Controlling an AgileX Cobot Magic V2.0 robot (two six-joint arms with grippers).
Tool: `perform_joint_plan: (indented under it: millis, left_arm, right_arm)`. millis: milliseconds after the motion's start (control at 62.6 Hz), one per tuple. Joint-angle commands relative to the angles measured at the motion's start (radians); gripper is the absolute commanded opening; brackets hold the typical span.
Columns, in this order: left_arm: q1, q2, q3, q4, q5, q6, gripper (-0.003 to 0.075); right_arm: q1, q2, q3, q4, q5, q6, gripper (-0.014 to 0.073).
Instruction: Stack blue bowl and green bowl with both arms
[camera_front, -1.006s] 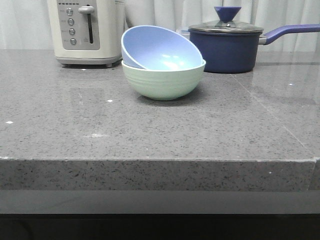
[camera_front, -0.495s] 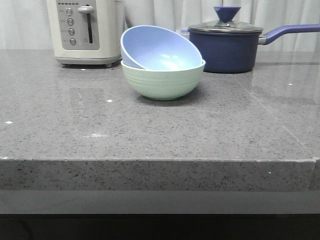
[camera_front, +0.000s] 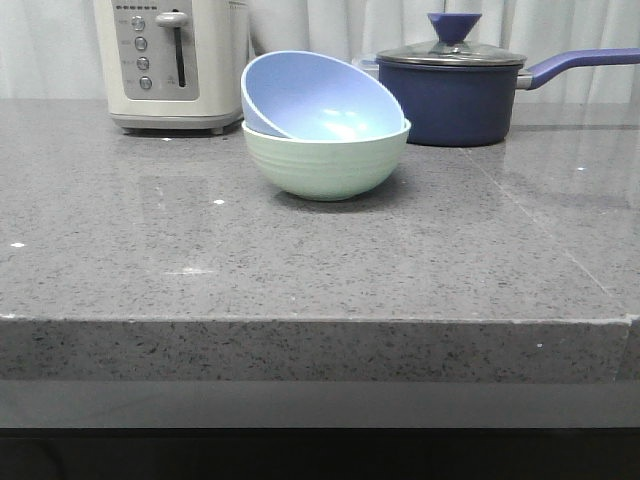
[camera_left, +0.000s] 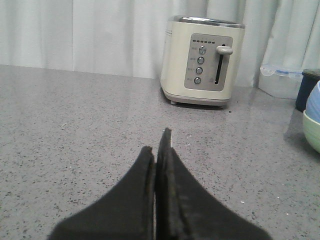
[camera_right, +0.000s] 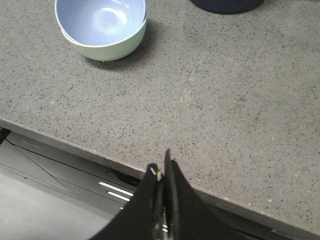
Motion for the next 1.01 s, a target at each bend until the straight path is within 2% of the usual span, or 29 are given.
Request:
perform_joint_plan:
  millis: [0, 208, 304, 431, 527, 671, 735, 879, 990]
  left_arm:
    - [-0.005, -0.018, 0.005, -0.008, -0.083, 0.001, -0.0020]
    - [-0.005, -0.018, 0.005, -0.008, -0.083, 0.001, -0.0020]
    - [-0.005, -0.018, 0.005, -0.008, -0.083, 0.001, -0.0020]
    - [-0.005, -0.018, 0.005, -0.008, -0.083, 0.001, -0.0020]
    - [-0.005, -0.018, 0.005, -0.008, -0.083, 0.001, -0.0020]
    - [-0.005, -0.018, 0.005, -0.008, -0.083, 0.001, -0.0020]
    - [-0.005, -0.018, 0.005, -0.008, -0.083, 0.001, -0.0020]
    - [-0.005, -0.018, 0.005, -0.008, -0.083, 0.001, -0.0020]
    - [-0.005, -0.018, 0.005, -0.008, -0.083, 0.001, -0.0020]
  right_arm:
    - [-0.006, 0.008, -0.024, 0.000, -0.073, 0.000, -0.0053]
    - [-0.006, 0.000, -0.020, -0.001, -0.078, 0.000, -0.0053]
    - [-0.025, -0.049, 0.016, -0.032, -0.157, -0.001, -0.0053]
    - [-0.094, -0.160, 0.182, -0.047, -0.417, -0.015, -0.0053]
    - [-0.134, -0.275, 0.370, -0.047, -0.625, -0.023, -0.0053]
    - [-0.138, -0.404, 0.595, -0.064, -0.862, -0.027, -0.0053]
    - [-0.138, -0.431, 0.675, -0.074, -0.924, -0.027, -0.0053]
    - [-0.139, -0.492, 0.787, -0.077, -0.985, -0.027, -0.0053]
    - [-0.160, -0.497, 0.787, -0.077, -0.949, -0.027, -0.0053]
